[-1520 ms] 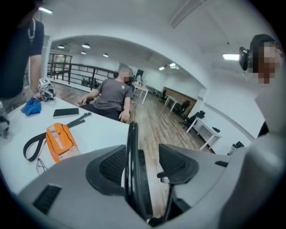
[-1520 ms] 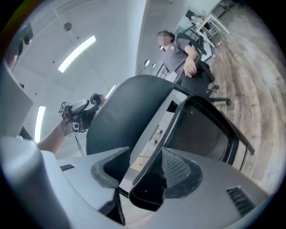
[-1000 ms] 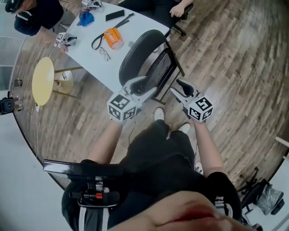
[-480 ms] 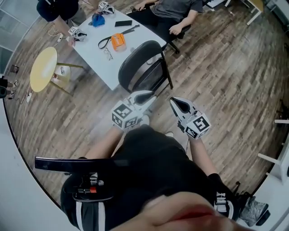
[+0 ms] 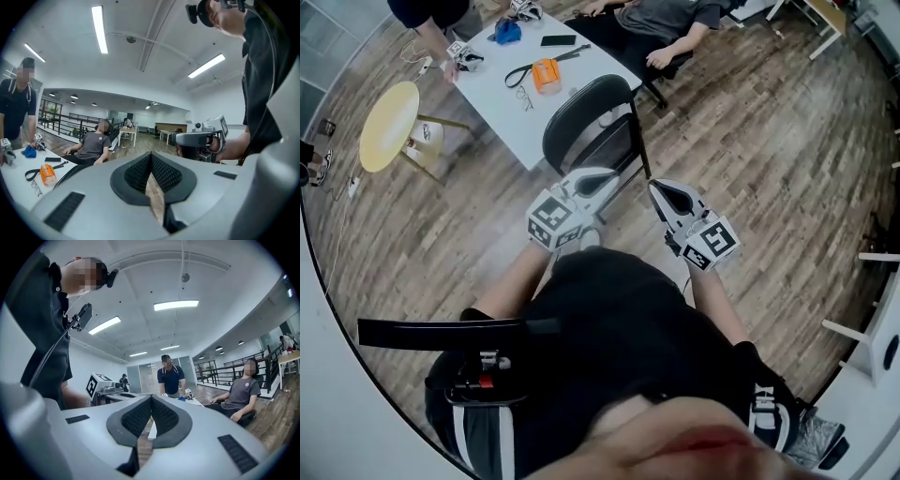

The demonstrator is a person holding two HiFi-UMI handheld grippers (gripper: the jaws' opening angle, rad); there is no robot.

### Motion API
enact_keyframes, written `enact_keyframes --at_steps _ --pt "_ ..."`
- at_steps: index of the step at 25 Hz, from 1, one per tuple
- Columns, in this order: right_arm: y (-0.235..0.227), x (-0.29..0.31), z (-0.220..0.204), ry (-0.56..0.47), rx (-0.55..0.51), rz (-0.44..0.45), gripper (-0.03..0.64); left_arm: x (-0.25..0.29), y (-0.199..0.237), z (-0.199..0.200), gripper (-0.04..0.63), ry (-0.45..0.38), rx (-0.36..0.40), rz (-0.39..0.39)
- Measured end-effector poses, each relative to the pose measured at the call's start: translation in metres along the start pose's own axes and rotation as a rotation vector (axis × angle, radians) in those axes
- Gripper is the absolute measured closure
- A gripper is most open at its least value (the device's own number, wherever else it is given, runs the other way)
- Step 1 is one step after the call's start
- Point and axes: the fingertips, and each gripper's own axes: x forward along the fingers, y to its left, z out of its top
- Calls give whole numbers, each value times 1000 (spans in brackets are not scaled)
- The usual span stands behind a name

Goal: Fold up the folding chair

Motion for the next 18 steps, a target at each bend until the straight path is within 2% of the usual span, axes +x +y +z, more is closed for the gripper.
enact_keyframes --at_steps 4,9,18 --pt "1 -4 3 15 -16 13 606 -4 -4 6 591 -25 -30 16" --pt "18 -19 12 16 -31 10 606 -14 -28 15 591 -30 -20 13" --pt "16 -17 10 14 -32 3 606 -12 -26 7 591 -11 -29 7"
